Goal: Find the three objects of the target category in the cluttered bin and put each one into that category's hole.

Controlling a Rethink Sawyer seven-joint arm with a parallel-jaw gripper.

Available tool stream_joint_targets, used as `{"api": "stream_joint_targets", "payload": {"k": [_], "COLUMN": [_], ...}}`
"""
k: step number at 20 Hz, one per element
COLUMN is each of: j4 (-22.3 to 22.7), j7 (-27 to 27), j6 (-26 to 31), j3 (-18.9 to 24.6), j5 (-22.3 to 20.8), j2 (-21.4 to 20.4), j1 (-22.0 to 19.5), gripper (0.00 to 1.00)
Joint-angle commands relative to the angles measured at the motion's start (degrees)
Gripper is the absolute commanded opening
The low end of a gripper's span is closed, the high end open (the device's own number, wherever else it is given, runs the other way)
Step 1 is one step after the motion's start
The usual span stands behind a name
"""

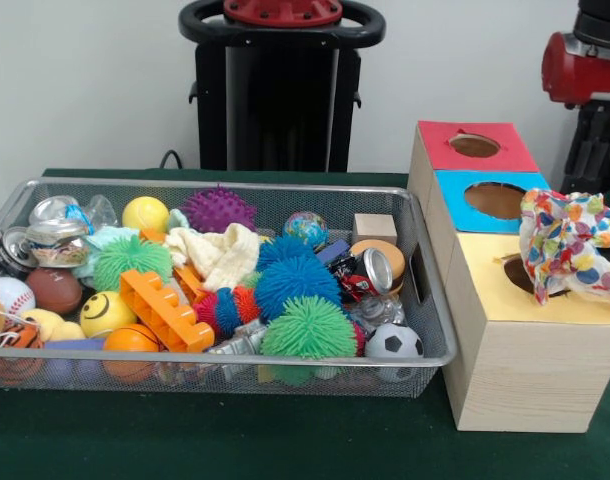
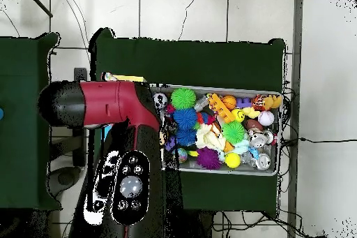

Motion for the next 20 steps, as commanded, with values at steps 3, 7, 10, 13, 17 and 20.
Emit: {"api": "stream_joint_targets", "payload": {"k": [3, 7, 10, 13, 17, 20], "j4": [1.35, 0.81, 0.64, 0.82, 1.97, 2.09], "j7": [6.79, 7.58, 8.11, 8.13, 8.11, 7.89], "j6": [-0.67, -4.14, -5.45, -7.11, -8.99, -9.23], "j3": [0.47, 0.77, 0.58, 0.78, 1.05, 0.94], "j5": [-2.82, -2.66, -2.74, -2.59, -2.21, -2.11], "j2": [4.01, 5.58, 6.46, 7.57, 8.28, 8.66], "j1": [-1.95, -1.89, -1.66, -1.82, -1.75, -1.63], "gripper": [0.0, 0.0, 0.0, 0.0, 0.0, 0.0]}}
